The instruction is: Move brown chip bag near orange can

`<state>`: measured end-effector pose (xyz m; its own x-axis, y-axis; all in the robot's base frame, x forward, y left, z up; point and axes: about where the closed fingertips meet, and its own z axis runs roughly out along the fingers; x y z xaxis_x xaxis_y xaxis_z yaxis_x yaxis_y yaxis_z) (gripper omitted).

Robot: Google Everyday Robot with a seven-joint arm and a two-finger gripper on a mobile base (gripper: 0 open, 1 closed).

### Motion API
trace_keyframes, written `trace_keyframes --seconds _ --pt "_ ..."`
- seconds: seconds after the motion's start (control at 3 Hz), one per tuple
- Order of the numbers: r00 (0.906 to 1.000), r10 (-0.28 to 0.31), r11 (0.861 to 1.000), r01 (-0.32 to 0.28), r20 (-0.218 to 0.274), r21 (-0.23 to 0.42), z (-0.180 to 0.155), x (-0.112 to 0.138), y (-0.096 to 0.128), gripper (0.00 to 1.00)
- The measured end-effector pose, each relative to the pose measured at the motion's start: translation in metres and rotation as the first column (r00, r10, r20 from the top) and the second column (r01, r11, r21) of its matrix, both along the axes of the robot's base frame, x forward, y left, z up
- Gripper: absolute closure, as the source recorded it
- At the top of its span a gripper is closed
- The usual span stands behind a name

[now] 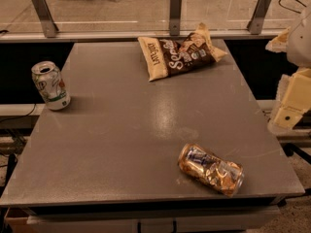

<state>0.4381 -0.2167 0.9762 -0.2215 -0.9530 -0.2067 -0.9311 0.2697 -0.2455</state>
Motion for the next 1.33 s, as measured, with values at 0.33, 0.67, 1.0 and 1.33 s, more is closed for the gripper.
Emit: trace_keyframes --seconds 0.33,0.67,1.0,1.33 --pt "1.0000 0.000 1.000 0.000 0.000 0.000 0.000 0.000 0.000 0.00" --pt "0.9998 0.016 1.000 -0.016 0.014 0.013 -0.001 0.005 0.005 0.00" --pt "0.9972 0.060 0.996 -0.062 0.044 0.062 -0.013 0.044 0.027 0.00" --pt "0.9928 0.091 0.985 -0.102 0.077 0.139 -0.032 0.105 0.052 0.00"
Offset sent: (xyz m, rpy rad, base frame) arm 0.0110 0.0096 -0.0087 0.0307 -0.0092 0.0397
